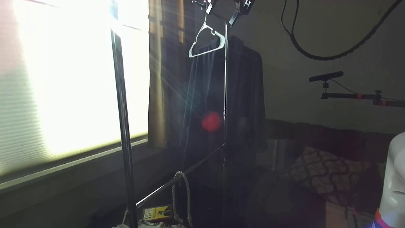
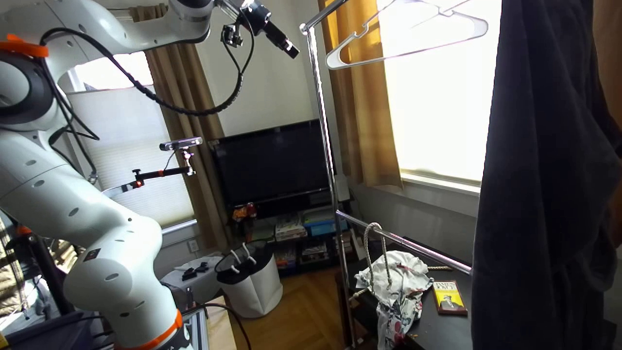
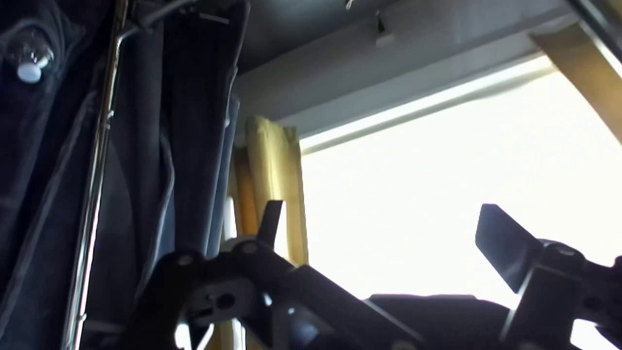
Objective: Move the white hanger to the bottom rod
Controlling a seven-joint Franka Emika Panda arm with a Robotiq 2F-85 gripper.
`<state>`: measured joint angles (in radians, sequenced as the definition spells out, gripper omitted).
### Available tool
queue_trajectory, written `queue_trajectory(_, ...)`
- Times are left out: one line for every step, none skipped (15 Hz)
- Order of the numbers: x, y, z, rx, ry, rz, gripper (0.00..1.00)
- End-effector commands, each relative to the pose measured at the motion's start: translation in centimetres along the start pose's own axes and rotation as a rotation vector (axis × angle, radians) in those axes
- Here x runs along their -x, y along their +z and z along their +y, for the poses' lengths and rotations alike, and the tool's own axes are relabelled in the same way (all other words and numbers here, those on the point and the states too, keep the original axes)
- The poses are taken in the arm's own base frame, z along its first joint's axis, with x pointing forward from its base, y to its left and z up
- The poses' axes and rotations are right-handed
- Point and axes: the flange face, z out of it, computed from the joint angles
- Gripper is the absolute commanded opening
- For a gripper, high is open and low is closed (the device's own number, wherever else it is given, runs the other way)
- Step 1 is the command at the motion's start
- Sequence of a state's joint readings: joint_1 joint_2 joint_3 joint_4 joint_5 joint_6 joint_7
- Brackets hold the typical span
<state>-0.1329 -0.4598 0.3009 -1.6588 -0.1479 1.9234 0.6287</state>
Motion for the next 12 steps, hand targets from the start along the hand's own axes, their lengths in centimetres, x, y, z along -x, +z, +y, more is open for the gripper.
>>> queue_trajectory(-3.4,-0.9,-1.3,0.136,0.042,0.144,1.00)
queue_trajectory(-2.7,-1.3,-1.8,0.195,0.007,0.151,1.00)
queue_trajectory(-3.0,-0.2,-1.0,0.114,0.006,0.121,1.00)
queue_trajectory(-3.0,-0.3,-1.4,0.145,0.000,0.134,1.00)
queue_trajectory(-3.0,-0.4,-1.7,0.159,-0.005,0.142,1.00)
queue_trajectory(-2.2,0.5,-2.0,0.194,-0.029,0.154,1.00)
queue_trajectory(-3.0,0.4,-1.6,0.177,-0.022,0.168,1.00)
queue_trajectory(-3.9,0.7,-0.9,0.197,-0.045,0.196,1.00)
queue_trajectory(-4.7,1.3,-0.2,0.200,-0.074,0.187,1.00)
queue_trajectory(-5.1,2.1,0.6,0.172,-0.095,0.163,1.00)
queue_trajectory(-5.6,2.8,1.5,0.185,-0.111,0.162,1.00)
queue_trajectory(-6.2,3.6,2.6,0.186,-0.114,0.146,1.00)
